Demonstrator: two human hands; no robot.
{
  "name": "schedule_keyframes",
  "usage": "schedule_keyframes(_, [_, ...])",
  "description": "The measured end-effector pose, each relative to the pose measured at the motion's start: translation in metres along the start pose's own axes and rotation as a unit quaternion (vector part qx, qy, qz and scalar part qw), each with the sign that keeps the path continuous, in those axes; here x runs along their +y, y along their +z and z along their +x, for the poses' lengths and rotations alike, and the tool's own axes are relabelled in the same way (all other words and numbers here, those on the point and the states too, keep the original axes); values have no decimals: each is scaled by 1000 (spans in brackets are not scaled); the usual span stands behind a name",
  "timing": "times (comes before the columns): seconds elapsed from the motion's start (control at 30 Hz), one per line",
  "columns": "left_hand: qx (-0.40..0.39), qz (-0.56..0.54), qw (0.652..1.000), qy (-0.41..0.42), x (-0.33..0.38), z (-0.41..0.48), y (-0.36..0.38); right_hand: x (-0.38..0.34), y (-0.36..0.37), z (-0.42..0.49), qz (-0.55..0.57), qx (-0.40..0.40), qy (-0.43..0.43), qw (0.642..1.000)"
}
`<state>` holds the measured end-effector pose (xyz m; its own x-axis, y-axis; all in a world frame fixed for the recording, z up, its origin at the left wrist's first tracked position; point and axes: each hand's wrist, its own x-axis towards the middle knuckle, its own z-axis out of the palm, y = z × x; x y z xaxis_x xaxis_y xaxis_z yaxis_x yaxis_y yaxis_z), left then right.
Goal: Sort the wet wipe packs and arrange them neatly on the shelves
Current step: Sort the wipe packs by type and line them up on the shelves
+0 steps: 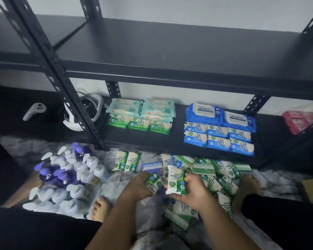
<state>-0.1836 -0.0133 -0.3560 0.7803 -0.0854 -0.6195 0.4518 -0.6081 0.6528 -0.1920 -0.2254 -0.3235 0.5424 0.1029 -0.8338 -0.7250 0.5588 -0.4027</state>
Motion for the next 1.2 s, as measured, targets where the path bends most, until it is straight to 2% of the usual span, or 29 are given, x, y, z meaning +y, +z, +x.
schedule_keyframes(0.1, [39, -4, 999, 17, -4, 1, -8, 1, 0, 1, -66, 11, -13, 998])
schedule_keyframes(0.2, [86, -37, 995, 24, -10, 2, -12, 3, -1, 3, -85, 16, -34, 996])
schedule_keyframes(0.33, [121, -161, 979, 42, -8, -2, -12, 7, -1, 2, -78, 16, -49, 996])
schedule_keyframes(0.43, [144, -181, 971, 63, -17, 2, -13, 11, 5, 12, -150, 55, -98, 982])
schedule_keyframes(0.53, [126, -169, 976, 61, -28, 5, -12, 17, 12, 23, -231, 96, -150, 956])
schedule_keyframes(0.67, [92, -192, 977, 11, -33, 0, -19, 25, 19, 33, -276, 129, -179, 936])
schedule_keyframes(0.77, [68, -167, 984, -6, -38, 8, -32, 27, 25, 42, -299, 151, -187, 923])
schedule_keyframes(0.93, [184, -53, 981, -27, -49, 39, -70, 31, 39, 80, -332, 148, -166, 917])
schedule_keyframes(1.03, [192, 41, 980, -27, -43, 64, -96, 33, 60, 108, -363, 151, -177, 902])
schedule_keyframes(1.2, [216, 68, 973, -52, -39, 130, -118, 32, 105, 171, -408, 142, -205, 878])
